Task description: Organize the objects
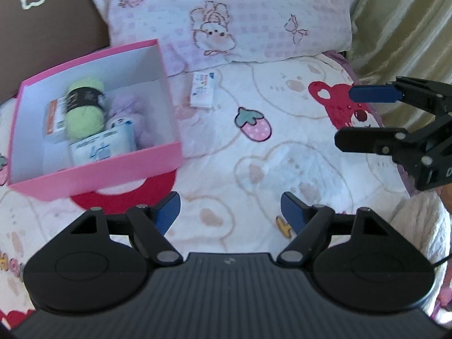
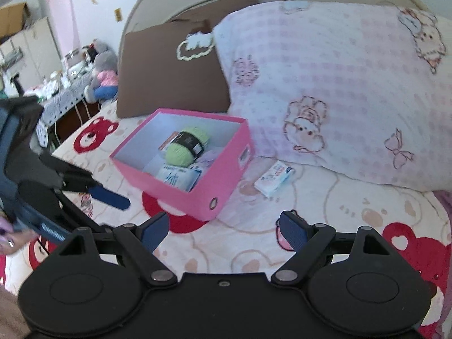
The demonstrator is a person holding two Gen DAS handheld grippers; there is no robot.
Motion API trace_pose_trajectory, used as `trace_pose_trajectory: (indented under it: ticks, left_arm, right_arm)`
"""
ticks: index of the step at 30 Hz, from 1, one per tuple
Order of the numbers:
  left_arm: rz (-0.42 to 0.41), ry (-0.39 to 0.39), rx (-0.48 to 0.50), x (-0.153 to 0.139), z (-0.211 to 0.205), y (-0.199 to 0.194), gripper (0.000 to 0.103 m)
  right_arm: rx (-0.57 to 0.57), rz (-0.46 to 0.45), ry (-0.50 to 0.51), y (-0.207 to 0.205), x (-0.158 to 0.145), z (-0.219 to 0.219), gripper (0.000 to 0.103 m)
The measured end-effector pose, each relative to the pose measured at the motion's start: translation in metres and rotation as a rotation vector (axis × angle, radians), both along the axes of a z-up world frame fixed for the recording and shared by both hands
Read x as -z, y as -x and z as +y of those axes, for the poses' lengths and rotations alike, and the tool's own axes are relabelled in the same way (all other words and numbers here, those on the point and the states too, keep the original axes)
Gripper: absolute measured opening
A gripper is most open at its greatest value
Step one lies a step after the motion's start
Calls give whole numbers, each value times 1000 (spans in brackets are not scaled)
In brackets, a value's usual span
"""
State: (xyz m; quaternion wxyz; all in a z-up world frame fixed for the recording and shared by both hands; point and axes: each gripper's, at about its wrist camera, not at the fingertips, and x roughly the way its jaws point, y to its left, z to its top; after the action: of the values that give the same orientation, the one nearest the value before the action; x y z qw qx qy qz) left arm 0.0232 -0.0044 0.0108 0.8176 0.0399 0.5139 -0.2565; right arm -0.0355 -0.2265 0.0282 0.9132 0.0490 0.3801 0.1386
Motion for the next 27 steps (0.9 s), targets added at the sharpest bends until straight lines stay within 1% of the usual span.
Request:
trace_pose_trajectory:
  ticks: [2,4,5,7,9,12,15,16,18,20,21,24,27]
  left_arm:
    - [-22,7,-12,7,-14,-7,79]
    - [-68,-23,-27,15,-29,-11,80]
    - [-77,-29,-32,20,-35,-13,80]
    - [-54,-15,-27,32,-49,-21,80]
    - [-7,15,-18,44,-60,-30,80]
    - [-1,2,-27,61,-74,-43,80]
    - [-39,-30,-48,73,-87,-53,80]
    - [-65,-42,-53,77,-91,-54,79]
    - [-136,-78,-63,80,-100,-57,77]
    - [-230,-118,-94,83,-109,-56,76]
    - [-253,-123,-103,87,-113,-58,75]
    - [-248,-109,-146,100,-114,-65,68]
    - [-273,-127,-190,115,-114,-72,59]
  right_arm:
    - [16,-1,-13,-7,4,-11,88]
    - [30,-7,-30,-14,8,-21,88]
    - [36,-9,-36,-17,10,-25,88]
    - [43,-8,-42,-27,14,-32,88]
    - [30,4,-56,-38,19,-40,88]
    - [8,34,-77,-54,26,-51,88]
    - [-19,48,-57,-70,33,-58,88]
    - [-27,50,-48,-75,35,-60,88]
    - [-45,55,-26,-87,41,-63,88]
    - [-60,58,-4,-100,48,-67,88]
    - [-66,56,9,-106,52,-68,88]
    - [-89,30,71,-127,63,-69,87]
    - [-140,29,90,-148,75,-68,81]
